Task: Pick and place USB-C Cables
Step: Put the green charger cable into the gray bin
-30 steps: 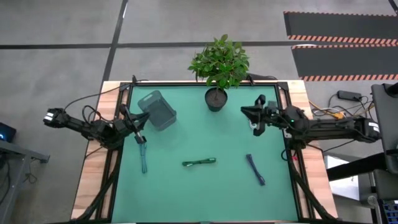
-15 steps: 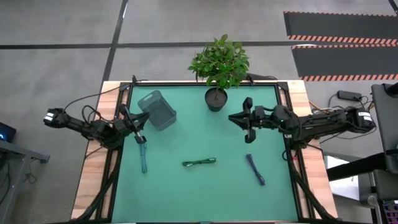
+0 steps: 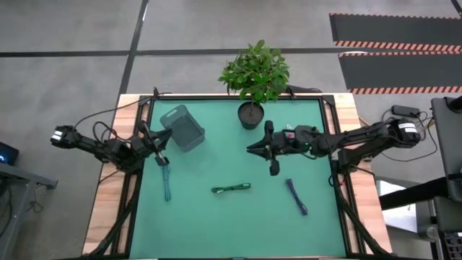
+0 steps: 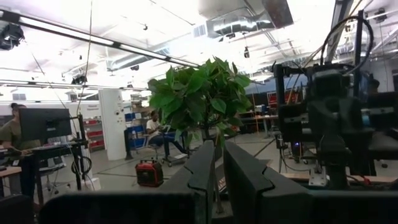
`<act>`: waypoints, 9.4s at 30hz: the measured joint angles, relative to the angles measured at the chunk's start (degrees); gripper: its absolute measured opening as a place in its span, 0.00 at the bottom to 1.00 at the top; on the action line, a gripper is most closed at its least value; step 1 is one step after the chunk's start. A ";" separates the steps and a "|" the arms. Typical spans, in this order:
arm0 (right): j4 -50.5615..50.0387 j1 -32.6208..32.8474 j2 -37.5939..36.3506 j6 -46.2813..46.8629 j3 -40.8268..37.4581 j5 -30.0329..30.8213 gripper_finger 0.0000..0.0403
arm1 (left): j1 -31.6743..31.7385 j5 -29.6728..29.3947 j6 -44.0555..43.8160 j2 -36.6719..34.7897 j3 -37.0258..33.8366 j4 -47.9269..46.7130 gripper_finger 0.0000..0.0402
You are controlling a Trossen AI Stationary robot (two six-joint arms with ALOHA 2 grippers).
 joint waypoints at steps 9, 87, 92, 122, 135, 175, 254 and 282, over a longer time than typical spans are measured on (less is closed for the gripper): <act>-6.92 1.22 6.53 -0.17 7.88 0.02 0.08 | 0.00 0.01 9.37 -0.44 0.09 10.53 0.05; -68.30 8.58 47.54 7.26 56.39 4.98 0.49 | -0.02 0.24 19.52 -1.55 0.52 19.16 0.05; -65.19 8.80 47.54 9.84 56.39 5.01 0.49 | -0.01 0.24 19.91 -1.82 1.54 19.20 0.05; -47.99 8.82 48.80 8.22 60.34 4.97 0.49 | 0.00 0.28 20.00 -2.78 2.39 21.97 0.05; -87.44 8.82 66.41 0.74 95.95 1.51 0.49 | 0.00 0.24 19.79 -2.74 1.95 21.94 0.05; -90.73 9.30 68.82 6.98 87.75 -0.63 0.31 | -0.01 0.00 19.70 -2.54 1.11 21.36 0.05; -6.95 -6.95 61.24 -4.01 69.81 23.03 0.07 | 0.00 0.02 19.47 -2.30 1.17 21.99 0.05; -9.15 -6.72 68.04 -6.03 81.18 21.30 0.07 | 0.00 0.06 20.02 -3.07 1.25 25.04 0.05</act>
